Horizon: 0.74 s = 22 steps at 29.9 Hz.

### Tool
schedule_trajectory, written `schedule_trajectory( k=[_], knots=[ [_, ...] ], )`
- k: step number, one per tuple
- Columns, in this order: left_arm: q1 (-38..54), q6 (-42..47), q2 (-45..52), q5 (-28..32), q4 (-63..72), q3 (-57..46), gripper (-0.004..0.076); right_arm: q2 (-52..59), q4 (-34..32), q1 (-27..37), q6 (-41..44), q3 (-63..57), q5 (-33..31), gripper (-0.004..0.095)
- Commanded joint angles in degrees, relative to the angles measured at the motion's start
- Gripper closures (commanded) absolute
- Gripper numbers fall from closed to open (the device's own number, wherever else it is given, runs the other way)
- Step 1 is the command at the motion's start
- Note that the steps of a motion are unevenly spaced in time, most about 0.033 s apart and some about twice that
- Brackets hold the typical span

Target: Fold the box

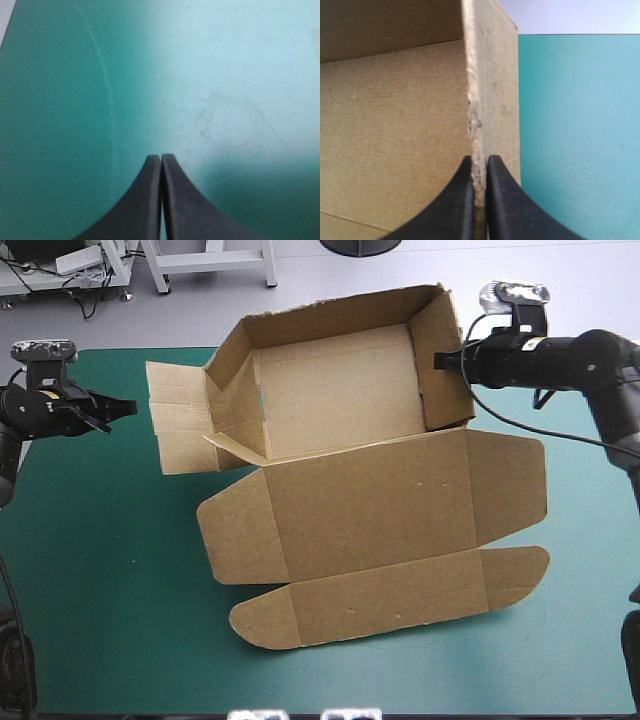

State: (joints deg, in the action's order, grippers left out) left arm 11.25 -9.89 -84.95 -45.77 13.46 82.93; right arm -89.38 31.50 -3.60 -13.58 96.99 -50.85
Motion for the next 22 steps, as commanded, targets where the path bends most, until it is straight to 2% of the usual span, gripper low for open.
schedule_trajectory(
  k=[1,3,6,10,14,21,22],
  knots=[
    [3.3,0.9,0.3,4.4,7.3,2.2,0.0734,5.9,3.0,2.9,0.2,3.1,-1.3,0.0911],
    [6.3,-0.5,-0.1,4.6,13.9,2.7,0.0734,8.1,3.0,4.2,0.2,3.2,-2.5,0.0911],
    [10.7,-8.5,-0.6,1.6,27.8,3.0,0.0734,11.3,4.2,5.4,-0.1,3.2,-2.8,0.0911],
    [15.1,-16.1,-2.9,-8.3,46.8,3.0,0.0734,14.9,9.8,6.3,-2.3,3.2,-2.8,0.0911],
    [15.4,-21.1,-4.2,-17.2,56.3,3.0,0.0734,17.1,12.0,6.3,-3.2,3.2,-2.6,0.0911],
    [13.4,-26.8,-4.2,-28.5,72.3,3.0,0.0734,18.4,13.5,6.3,-3.9,3.2,-1.2,0.0911],
    [12.8,-26.6,-3.9,-28.5,73.0,3.0,0.0734,18.5,13.5,6.3,-3.9,3.2,-0.8,0.0911]
  ],
)
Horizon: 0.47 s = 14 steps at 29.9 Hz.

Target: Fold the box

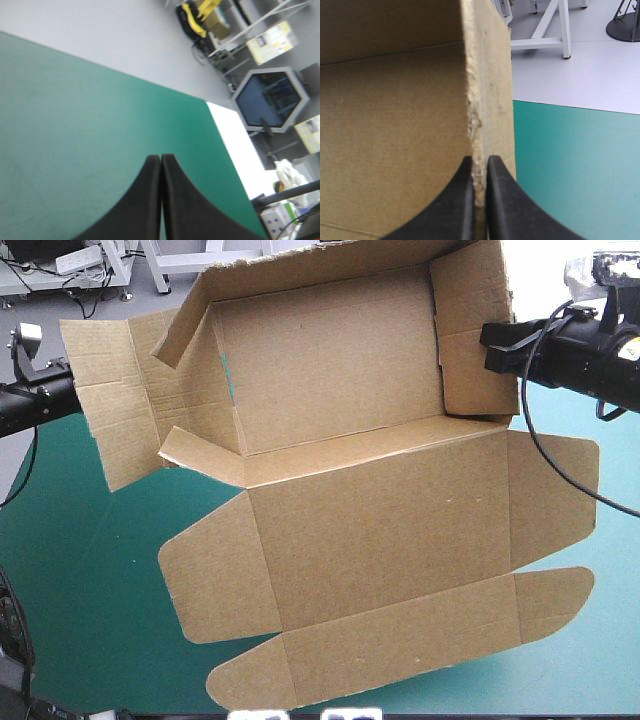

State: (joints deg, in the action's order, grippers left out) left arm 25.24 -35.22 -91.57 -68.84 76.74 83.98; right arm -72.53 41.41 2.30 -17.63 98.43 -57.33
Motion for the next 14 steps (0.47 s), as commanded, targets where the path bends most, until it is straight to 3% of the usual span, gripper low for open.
schedule_trajectory(
  k=[1,14],
  knots=[
    [-1.4,-0.9,3.3,-5.4,9.7,1.9,0.0734,1.6,3.6,0.4,0.2,1.8,5.8,0.0911],
    [-6.7,3.1,9.5,-5.1,8.8,1.9,0.0734,1.8,5.3,0.4,-2.1,1.8,11.0,0.0911]
  ],
)
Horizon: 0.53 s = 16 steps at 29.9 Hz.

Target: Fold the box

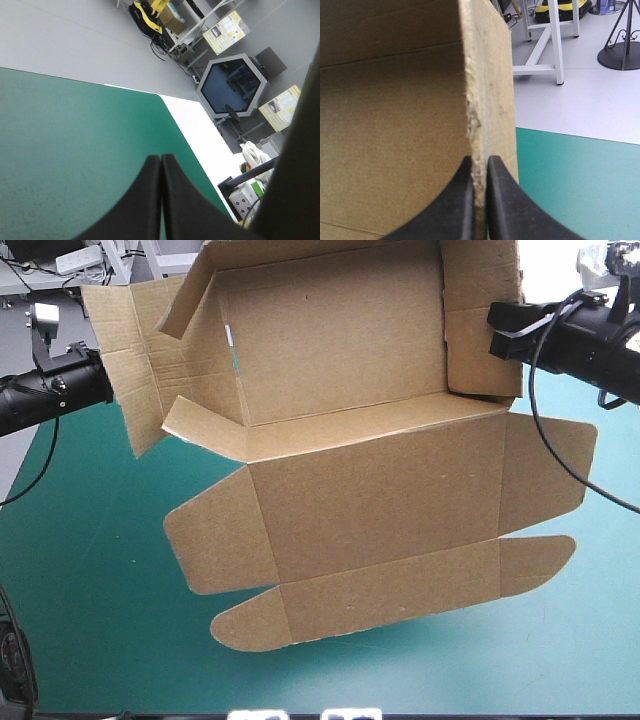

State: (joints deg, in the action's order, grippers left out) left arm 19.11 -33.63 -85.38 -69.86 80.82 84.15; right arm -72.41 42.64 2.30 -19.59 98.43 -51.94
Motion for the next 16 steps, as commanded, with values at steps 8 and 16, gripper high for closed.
schedule_trajectory(
  k=[8,16],
  knots=[
    [-1.9,2.5,6.8,-4.1,5.3,1.7,0.0734,0.0,4.1,0.2,-1.0,1.8,6.2,0.0911],
    [-7.9,3.3,7.3,-4.1,5.3,1.7,0.0734,-2.0,3.5,0.2,-1.7,1.8,6.8,0.0911]
  ],
)
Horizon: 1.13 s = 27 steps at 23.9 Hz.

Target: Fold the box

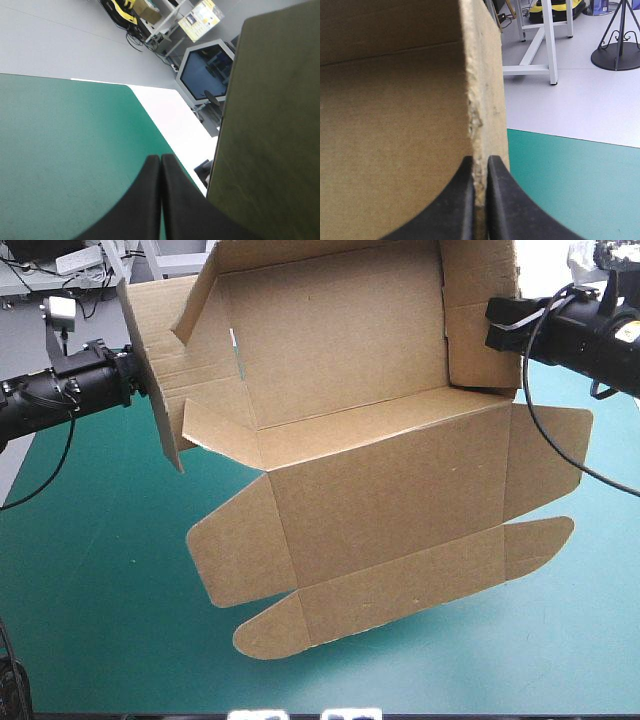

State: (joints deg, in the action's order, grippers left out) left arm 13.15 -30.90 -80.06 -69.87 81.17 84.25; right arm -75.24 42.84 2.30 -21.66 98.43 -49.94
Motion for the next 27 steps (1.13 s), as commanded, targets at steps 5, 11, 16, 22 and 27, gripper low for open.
schedule_trajectory(
  k=[5,11,16,22,27],
  knots=[
    [-2.4,0.6,2.1,-4.0,5.0,1.6,0.0734,-0.4,3.2,0.2,-0.5,1.8,5.2,0.0911],
    [-2.4,0.6,2.1,-4.0,4.9,1.6,0.0734,-1.8,3.2,0.2,-1.4,1.8,6.2,0.0911],
    [-2.4,-1.2,2.1,-4.0,4.9,1.6,0.0683,-3.1,3.2,0.2,-1.7,1.8,7.9,0.0911],
    [-2.4,-2.5,2.1,-4.0,5.3,1.6,0.0401,-4.6,3.4,0.2,-1.7,1.8,9.2,0.0911],
    [-2.4,-3.7,2.1,-4.0,6.6,1.7,0.0328,-5.8,5.0,0.2,-2.5,1.7,9.2,0.0911]
  ],
)
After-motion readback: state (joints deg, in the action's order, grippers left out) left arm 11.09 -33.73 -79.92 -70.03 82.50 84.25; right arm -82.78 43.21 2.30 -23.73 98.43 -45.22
